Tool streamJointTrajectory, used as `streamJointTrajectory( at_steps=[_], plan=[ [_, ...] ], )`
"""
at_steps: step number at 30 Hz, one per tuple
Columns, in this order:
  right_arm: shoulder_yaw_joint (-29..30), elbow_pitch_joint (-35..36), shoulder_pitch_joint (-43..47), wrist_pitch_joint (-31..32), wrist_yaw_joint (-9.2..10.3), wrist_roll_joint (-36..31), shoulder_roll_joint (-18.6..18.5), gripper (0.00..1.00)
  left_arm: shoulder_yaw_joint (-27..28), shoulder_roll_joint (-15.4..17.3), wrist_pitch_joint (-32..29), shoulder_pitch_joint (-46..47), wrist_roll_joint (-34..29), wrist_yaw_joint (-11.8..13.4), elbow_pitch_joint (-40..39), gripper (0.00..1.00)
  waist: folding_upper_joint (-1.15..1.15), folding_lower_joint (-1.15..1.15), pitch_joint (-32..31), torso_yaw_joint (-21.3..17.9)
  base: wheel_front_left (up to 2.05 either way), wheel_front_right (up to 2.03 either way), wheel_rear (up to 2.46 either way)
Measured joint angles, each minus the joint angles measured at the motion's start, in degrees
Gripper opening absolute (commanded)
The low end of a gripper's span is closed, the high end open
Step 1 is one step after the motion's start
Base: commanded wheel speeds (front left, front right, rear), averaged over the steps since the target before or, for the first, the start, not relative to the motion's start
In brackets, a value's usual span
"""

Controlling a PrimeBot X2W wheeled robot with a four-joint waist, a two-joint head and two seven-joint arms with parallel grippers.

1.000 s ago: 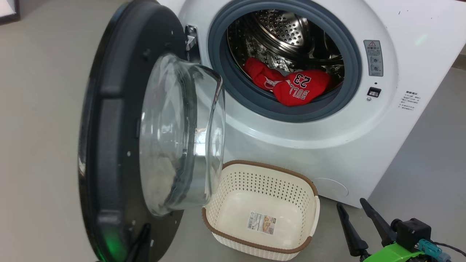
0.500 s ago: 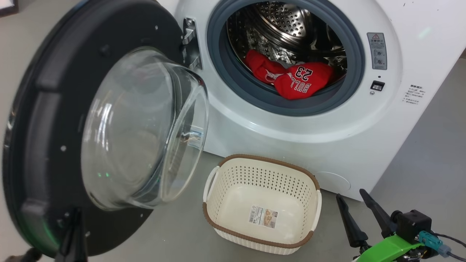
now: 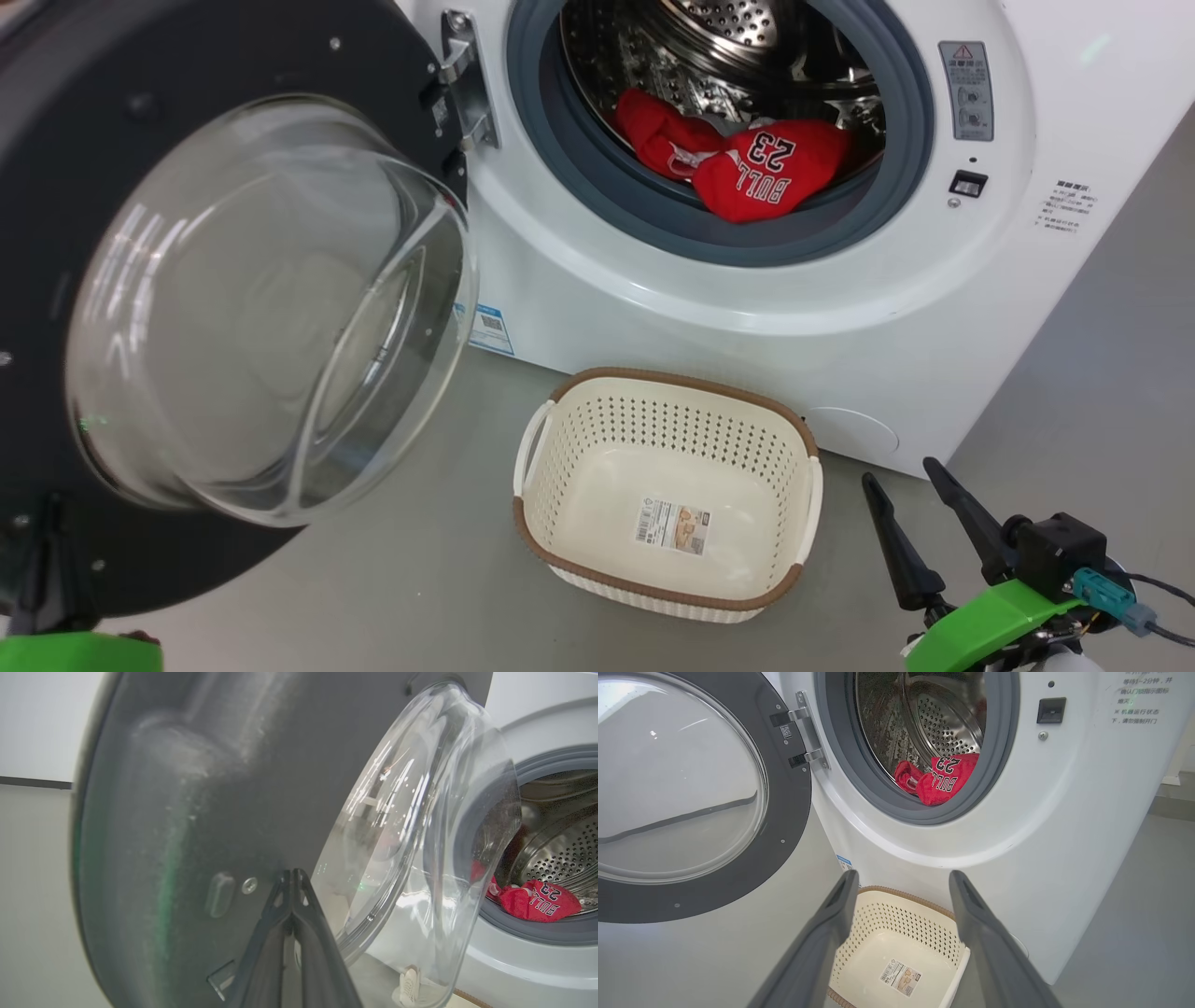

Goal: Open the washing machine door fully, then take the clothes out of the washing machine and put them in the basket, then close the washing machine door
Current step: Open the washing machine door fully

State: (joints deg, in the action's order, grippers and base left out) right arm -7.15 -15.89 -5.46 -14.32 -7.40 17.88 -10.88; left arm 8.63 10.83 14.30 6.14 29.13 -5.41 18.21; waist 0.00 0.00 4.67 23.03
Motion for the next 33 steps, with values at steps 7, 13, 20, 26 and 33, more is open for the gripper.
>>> streamJointTrajectory(
  at_steps=[7,13,20,26,33],
  plan=[
    [-1.1,-0.4,-1.4,0.0,0.0,-0.2,-0.3,1.0,5.4,0.3,0.2,5.0,-1.2,-1.2,5.6,0.0,0.0,0.0,2.1,-1.0,0.0,0.0,0.0],
    [-1.1,-0.3,-3.2,0.0,0.0,-0.7,-0.5,1.0,8.3,1.7,0.2,9.7,-2.3,-1.9,11.0,0.0,0.0,0.0,4.2,-1.8,0.0,0.0,0.0],
    [-1.0,-0.4,-4.1,0.0,0.0,-1.2,-0.5,1.0,10.7,3.5,0.2,13.7,-2.9,-1.9,16.0,0.0,0.0,0.0,5.7,-2.8,0.0,0.0,0.0],
    [-1.1,-0.5,-4.2,0.0,0.0,-1.3,-0.4,1.0,11.9,5.5,0.2,17.1,-2.7,-2.0,20.7,0.0,0.0,0.0,6.6,-3.2,0.0,0.0,0.0],
    [-1.2,-0.8,-5.3,0.0,0.0,-1.6,-0.3,1.0,12.6,7.3,0.2,19.1,-2.7,-2.0,24.0,0.0,0.0,0.0,6.9,-3.8,0.0,0.0,0.0]
  ],
)
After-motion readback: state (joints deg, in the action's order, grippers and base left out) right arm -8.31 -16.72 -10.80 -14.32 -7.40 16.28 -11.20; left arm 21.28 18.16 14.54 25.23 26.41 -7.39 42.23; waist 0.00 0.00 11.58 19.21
